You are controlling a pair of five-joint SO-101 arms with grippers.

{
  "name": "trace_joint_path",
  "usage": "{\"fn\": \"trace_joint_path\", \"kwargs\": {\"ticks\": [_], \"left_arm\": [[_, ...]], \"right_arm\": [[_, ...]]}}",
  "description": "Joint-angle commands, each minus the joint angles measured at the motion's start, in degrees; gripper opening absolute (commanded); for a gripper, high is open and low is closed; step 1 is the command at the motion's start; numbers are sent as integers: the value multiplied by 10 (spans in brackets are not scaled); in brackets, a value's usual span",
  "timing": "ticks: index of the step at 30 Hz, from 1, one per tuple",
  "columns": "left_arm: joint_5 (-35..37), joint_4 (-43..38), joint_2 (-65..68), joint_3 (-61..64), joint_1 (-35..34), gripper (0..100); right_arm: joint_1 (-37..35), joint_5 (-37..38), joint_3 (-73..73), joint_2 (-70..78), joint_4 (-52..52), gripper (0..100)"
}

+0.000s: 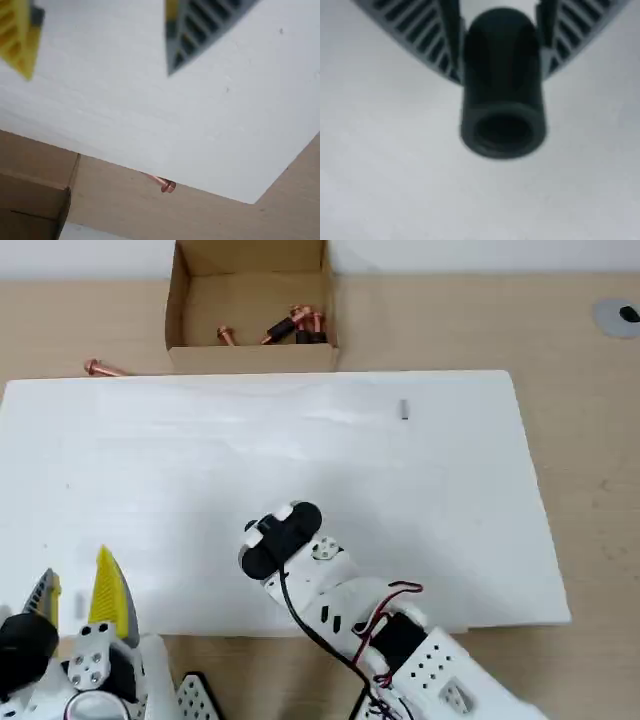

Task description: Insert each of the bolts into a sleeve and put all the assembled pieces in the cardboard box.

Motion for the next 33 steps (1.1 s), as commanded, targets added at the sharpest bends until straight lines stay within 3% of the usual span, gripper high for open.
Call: {"fn": "trace_joint_path", "kwargs": {"ticks": [1, 3, 7, 33], "left_arm": [[2, -9, -1, 0, -9, 85], [2, -11, -1, -2, -9, 0], [-1, -11, -1, 1, -8, 61], [-1, -11, -1, 1, -8, 63]], "right_arm": [[-7, 5, -1, -15, 1, 10], [-7, 5, -1, -15, 1, 10], [-7, 5, -1, -15, 1, 10], [-7, 5, -1, -15, 1, 10]]}}
